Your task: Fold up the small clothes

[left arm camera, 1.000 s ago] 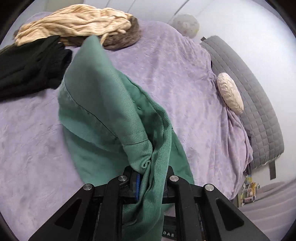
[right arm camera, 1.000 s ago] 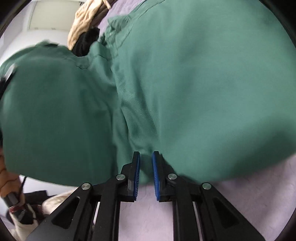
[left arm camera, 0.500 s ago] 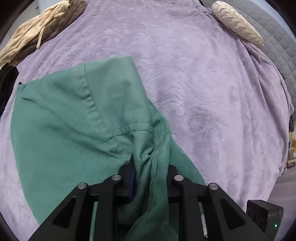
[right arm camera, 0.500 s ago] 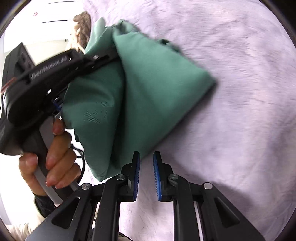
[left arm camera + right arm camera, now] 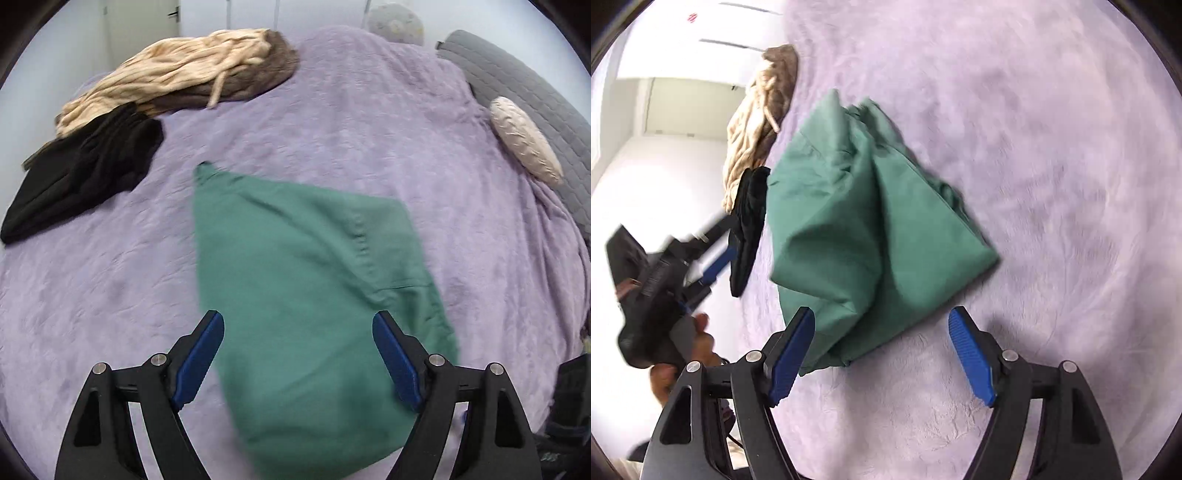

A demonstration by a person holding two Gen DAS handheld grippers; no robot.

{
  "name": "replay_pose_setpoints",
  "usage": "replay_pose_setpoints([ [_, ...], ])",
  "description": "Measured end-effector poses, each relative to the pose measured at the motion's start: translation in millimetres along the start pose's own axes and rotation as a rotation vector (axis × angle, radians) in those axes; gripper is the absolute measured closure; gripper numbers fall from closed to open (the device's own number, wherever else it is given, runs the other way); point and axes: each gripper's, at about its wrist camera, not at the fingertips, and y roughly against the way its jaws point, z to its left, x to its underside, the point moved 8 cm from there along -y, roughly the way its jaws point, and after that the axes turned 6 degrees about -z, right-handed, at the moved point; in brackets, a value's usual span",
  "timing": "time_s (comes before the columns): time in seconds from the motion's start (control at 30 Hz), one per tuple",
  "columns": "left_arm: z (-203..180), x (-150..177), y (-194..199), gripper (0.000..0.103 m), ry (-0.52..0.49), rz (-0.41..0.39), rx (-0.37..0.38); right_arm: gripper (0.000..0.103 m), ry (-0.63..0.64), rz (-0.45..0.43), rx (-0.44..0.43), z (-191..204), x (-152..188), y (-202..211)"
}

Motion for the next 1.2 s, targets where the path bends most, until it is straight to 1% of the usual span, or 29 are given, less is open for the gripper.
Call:
replay_pose_setpoints([
  [0.07, 36, 20, -6, 0.019, 0.059, 0.048, -0.066, 0.025, 0.12, 0.001, 0.025, 19, -14, -7],
  [0.1, 52, 31, -9, 0.019, 0.094, 0.073, -0.094, 0.025, 0.174, 0.01, 0.043, 24, -15, -9],
  [0.17, 71, 47, -15, 0.019, 0.134, 0.107, -0.127, 0.025, 0.28, 0.033, 0.092, 35, -19, -25],
  [0.2, 76, 56, -19, 0.019, 0.149, 0.12, -0.133, 0.025, 0.314, 0.041, 0.111, 37, -20, -33],
  [0.23, 77, 61, -20, 0.019, 0.16, 0.127, -0.133, 0.027, 0.344, 0.05, 0.144, 43, -28, -48],
  [0.27, 77, 64, -21, 0.019, 0.16, 0.126, -0.127, 0.038, 0.351, 0.051, 0.159, 45, -29, -48],
  [0.3, 75, 66, -22, 0.019, 0.165, 0.125, -0.12, 0.093, 0.34, 0.048, 0.153, 48, -37, -51],
  [0.4, 66, 68, -19, 0.019, 0.154, 0.102, -0.096, 0.096, 0.253, -0.059, 0.069, 53, -65, -35],
  [0.43, 65, 70, -18, 0.019, 0.146, 0.102, -0.094, 0.096, 0.204, -0.081, 0.059, 45, -69, -26],
  [0.47, 63, 71, -18, 0.019, 0.14, 0.105, -0.095, 0.096, 0.124, -0.087, 0.045, 30, -71, -19],
  [0.5, 62, 76, -21, 0.019, 0.133, 0.109, -0.097, 0.096, 0.045, -0.075, 0.042, 12, -65, -12],
  [0.53, 61, 78, -23, 0.018, 0.127, 0.108, -0.094, 0.096, -0.032, -0.057, 0.053, -8, -60, -16],
  [0.57, 60, 84, -27, 0.015, 0.116, 0.108, -0.092, 0.096, -0.118, -0.028, 0.06, -32, -51, -22],
  [0.6, 60, 86, -31, 0.007, 0.108, 0.117, -0.104, 0.096, -0.199, 0.004, 0.057, -54, -41, -31],
  [0.63, 60, 94, -35, 0.005, 0.095, 0.129, -0.112, 0.096, -0.249, 0.021, 0.043, -70, -31, -31],
  [0.7, 60, 104, -38, 0.005, 0.077, 0.149, -0.091, 0.096, -0.354, 0.027, -0.012, -85, -25, -36],
  [0.73, 60, 106, -36, 0.005, 0.073, 0.147, -0.09, 0.096, -0.37, 0.026, -0.028, -85, -24, -33],
  [0.83, 61, 107, -29, 0.005, 0.061, 0.149, -0.094, 0.094, -0.289, 0.045, 0.036, -78, -25, -21],
  [0.9, 62, 105, -24, 0.005, 0.061, 0.153, -0.103, 0.087, -0.189, 0.032, 0.096, -66, -33, -5],
  [0.93, 63, 103, -21, 0.005, 0.067, 0.155, -0.105, 0.087, -0.144, 0.017, 0.103, -58, -36, 4],
  [1.03, 64, 98, -13, 0.005, 0.09, 0.147, -0.085, 0.087, 0.048, -0.038, 0.107, -21, -56, 26],
  [1.1, 62, 94, -12, 0.005, 0.096, 0.145, -0.086, 0.087, 0.166, -0.031, 0.093, 6, -67, 22],
  [1.2, 55, 93, -15, 0.005, 0.099, 0.161, -0.088, 0.087, 0.346, 0.008, 0.117, 40, -78, -3],
])
